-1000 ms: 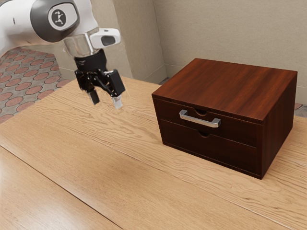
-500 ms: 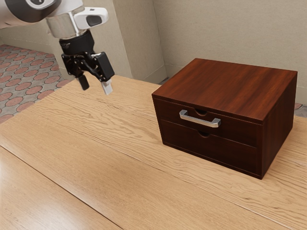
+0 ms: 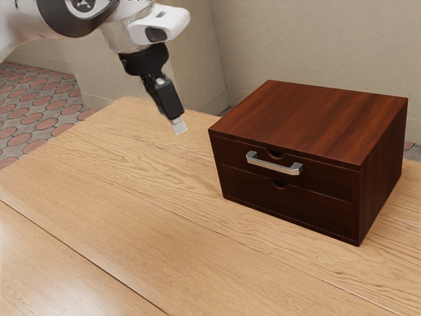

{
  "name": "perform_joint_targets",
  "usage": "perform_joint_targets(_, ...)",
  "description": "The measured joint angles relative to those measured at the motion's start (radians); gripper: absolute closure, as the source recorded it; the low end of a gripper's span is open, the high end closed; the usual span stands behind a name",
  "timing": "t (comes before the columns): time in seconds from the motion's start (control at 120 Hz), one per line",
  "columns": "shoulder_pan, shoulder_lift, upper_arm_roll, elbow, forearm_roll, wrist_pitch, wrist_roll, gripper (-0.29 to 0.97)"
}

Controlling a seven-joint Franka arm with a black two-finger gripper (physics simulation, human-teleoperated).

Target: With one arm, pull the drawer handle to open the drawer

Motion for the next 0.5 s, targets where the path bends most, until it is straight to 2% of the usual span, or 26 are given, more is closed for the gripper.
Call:
perform_joint_targets(0.242, -0.036, 0.035, -0.019, -0.044, 0.037, 0.156, 0.339, 0.0)
perform_joint_targets(0.5, -0.037, 0.121, -0.013, -0.05, 0.004, 0.273, 0.579, 0.0)
